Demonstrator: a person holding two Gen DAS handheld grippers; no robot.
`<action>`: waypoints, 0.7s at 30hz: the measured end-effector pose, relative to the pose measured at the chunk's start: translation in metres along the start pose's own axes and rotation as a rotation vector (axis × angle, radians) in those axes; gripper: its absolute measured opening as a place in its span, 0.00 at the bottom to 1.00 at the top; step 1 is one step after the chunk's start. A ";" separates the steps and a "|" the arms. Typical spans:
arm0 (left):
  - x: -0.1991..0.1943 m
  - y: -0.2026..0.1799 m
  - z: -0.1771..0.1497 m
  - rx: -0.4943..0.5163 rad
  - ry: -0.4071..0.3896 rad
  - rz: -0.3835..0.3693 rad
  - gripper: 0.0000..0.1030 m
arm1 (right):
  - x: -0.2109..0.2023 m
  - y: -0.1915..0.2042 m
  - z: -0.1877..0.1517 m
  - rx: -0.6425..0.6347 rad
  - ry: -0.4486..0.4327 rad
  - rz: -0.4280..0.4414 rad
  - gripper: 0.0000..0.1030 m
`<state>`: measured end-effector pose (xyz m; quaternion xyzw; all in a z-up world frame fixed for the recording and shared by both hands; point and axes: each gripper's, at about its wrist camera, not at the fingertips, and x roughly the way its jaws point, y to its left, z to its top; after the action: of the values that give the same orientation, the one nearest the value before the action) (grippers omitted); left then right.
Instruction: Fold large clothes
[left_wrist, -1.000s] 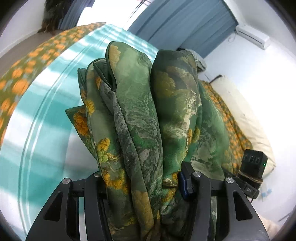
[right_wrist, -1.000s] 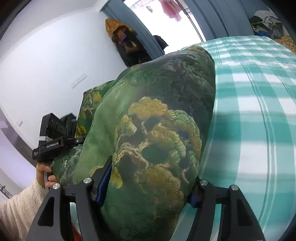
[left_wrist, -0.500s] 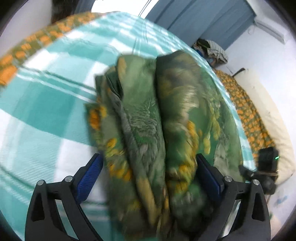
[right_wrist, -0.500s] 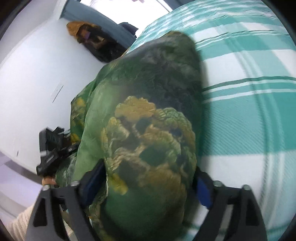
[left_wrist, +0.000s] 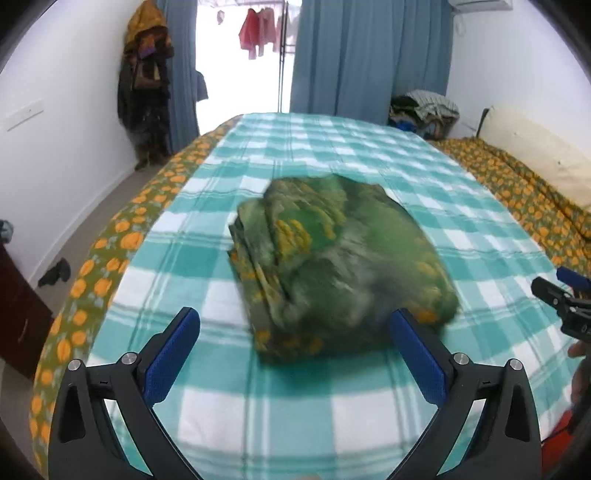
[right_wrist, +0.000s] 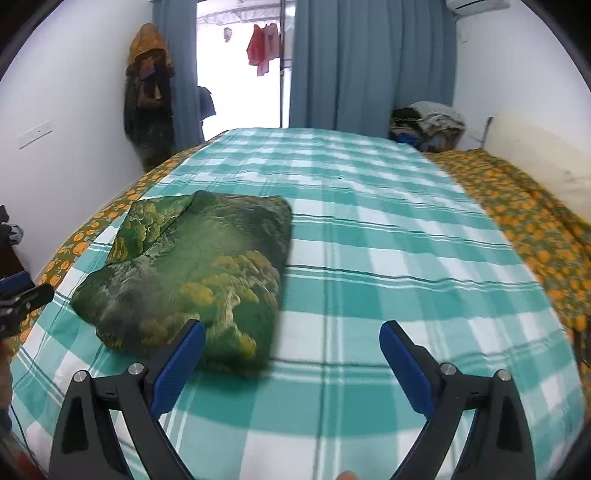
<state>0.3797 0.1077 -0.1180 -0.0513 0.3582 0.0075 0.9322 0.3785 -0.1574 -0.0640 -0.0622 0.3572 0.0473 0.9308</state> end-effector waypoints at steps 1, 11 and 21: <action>-0.007 -0.005 -0.002 0.000 0.009 0.006 1.00 | -0.008 -0.001 -0.002 0.003 -0.001 -0.008 0.94; -0.056 -0.055 -0.035 0.005 -0.015 0.020 1.00 | -0.073 -0.008 -0.033 -0.024 -0.032 -0.081 0.94; -0.092 -0.072 -0.049 -0.013 -0.012 0.081 1.00 | -0.107 -0.004 -0.064 -0.040 0.020 -0.034 0.94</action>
<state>0.2820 0.0332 -0.0859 -0.0429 0.3545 0.0477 0.9329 0.2577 -0.1753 -0.0385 -0.0871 0.3645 0.0381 0.9263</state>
